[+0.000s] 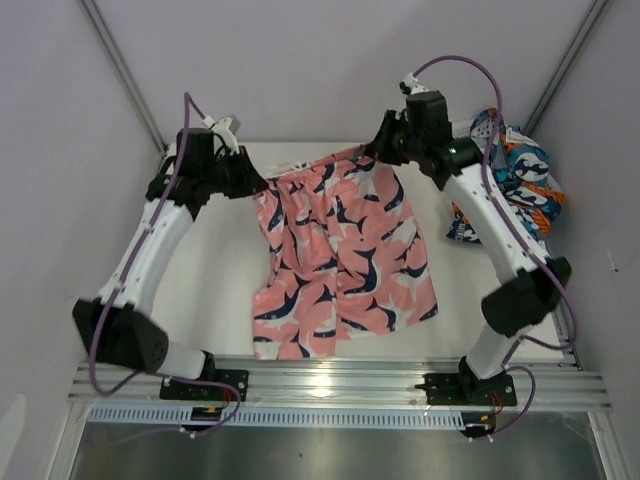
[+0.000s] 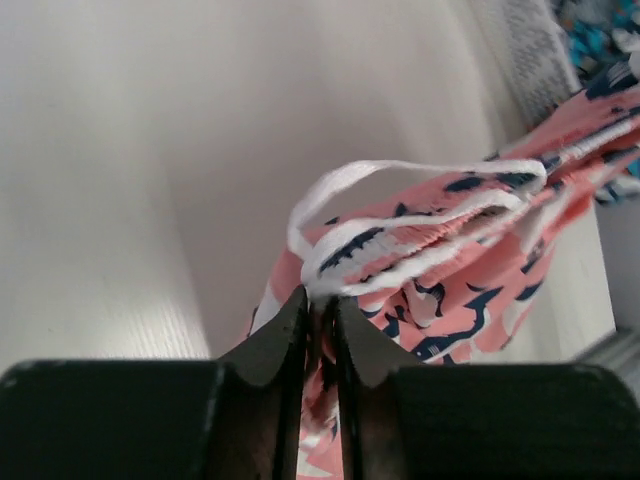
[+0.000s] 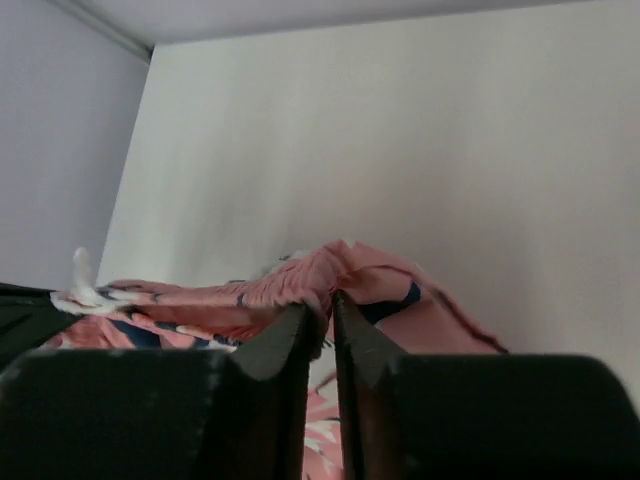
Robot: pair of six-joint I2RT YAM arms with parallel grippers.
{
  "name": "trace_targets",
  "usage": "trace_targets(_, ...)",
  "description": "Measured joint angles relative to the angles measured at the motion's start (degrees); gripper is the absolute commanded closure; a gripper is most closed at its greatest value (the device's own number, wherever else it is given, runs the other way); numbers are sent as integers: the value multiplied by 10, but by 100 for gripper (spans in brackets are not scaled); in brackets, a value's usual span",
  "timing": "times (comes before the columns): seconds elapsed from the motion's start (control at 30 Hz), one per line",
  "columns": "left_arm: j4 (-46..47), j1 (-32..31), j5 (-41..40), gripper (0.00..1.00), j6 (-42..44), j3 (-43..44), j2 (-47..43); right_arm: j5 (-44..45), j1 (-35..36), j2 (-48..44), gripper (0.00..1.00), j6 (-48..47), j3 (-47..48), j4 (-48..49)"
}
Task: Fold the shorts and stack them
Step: Flatten the shorts out
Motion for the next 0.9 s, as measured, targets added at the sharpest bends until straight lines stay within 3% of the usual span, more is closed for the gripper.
trace_targets(0.03,10,16,11,55,-5,12,42,-7,-10,40,42,3,20,22)
trace_targets(0.07,20,32,10,42,-5,28,83,-8,-18,81,21,7,46,42)
trace_targets(0.1,26,45,-1,38,-10,42,124,-3,-27,125,7,6,80,57)
trace_targets(0.13,27,58,-16,32,-16,55,163,1,-35,171,6,6,116,70)
trace_targets(0.2,16,76,-55,25,-23,86,234,12,-47,262,5,-2,218,67)
trace_targets(0.23,14,82,-70,8,-25,92,254,18,-52,305,5,-6,271,61)
trace_targets(0.27,9,86,-88,1,-25,92,268,23,-55,332,5,-10,303,58)
trace_targets(0.37,-12,88,-135,1,-31,88,266,43,-51,339,11,-27,296,42)
trace_targets(0.43,-11,87,-159,1,-32,88,247,50,-38,287,21,-41,196,70)
trace_targets(0.57,20,87,-162,1,-35,69,194,51,10,146,28,-53,-18,90)
trace_targets(0.7,66,87,-159,1,-43,16,146,63,96,56,36,-55,-131,110)
trace_targets(0.9,96,87,-163,1,-57,-56,141,95,250,26,43,-35,-214,130)
